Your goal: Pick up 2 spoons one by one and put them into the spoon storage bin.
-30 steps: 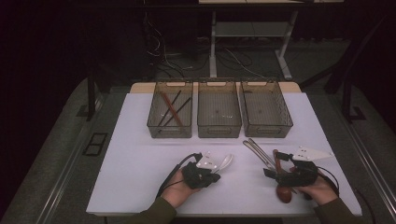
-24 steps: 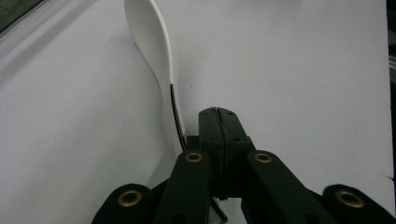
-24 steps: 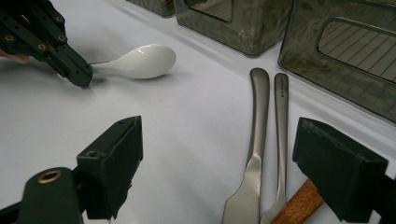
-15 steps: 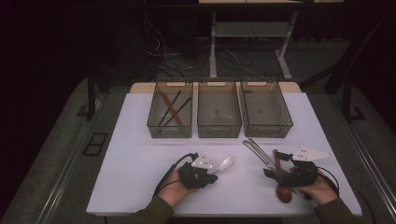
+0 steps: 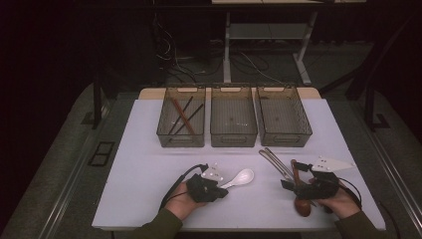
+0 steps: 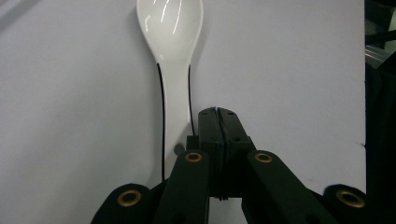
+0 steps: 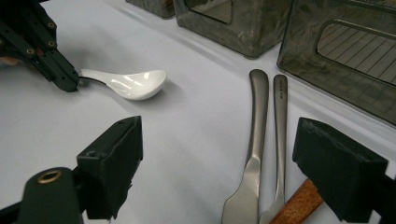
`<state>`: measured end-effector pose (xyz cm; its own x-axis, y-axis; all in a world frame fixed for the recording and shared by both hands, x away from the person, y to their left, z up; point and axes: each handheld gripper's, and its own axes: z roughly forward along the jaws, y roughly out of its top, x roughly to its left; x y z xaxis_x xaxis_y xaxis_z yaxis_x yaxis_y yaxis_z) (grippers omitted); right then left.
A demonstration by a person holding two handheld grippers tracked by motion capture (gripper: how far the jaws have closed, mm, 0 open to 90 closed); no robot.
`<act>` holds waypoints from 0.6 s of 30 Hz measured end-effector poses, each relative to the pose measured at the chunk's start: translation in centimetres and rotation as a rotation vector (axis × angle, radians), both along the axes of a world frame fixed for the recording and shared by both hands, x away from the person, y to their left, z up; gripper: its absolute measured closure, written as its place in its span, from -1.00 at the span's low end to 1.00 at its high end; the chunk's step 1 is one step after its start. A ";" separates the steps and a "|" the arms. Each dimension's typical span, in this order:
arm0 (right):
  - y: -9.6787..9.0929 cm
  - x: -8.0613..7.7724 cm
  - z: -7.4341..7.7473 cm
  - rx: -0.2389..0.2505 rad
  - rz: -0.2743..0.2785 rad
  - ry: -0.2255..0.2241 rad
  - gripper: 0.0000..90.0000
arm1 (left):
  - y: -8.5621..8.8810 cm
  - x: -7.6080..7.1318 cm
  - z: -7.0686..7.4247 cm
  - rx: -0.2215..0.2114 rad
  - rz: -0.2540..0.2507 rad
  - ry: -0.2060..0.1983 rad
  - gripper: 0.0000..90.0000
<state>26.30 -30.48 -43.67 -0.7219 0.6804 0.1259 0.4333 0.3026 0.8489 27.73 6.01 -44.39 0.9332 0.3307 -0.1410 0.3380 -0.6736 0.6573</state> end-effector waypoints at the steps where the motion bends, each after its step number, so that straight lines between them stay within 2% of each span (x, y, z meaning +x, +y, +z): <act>1: 0.0 0.0 0.0 0.001 0.000 0.001 -0.65 | 0.2 0.1 0.0 0.005 -0.006 -0.006 0.98; 7: 0.0 0.0 0.0 0.001 0.000 0.000 -0.65 | 1.3 0.6 0.2 0.026 0.034 -0.021 0.97; 13: 0.0 0.0 0.0 0.000 0.004 0.002 -0.65 | 1.4 0.8 0.7 -0.032 0.038 -0.011 0.93; 18: 0.1 0.0 0.0 -0.003 0.003 0.001 -0.65 | 1.2 1.5 1.3 -0.090 0.055 -0.009 0.81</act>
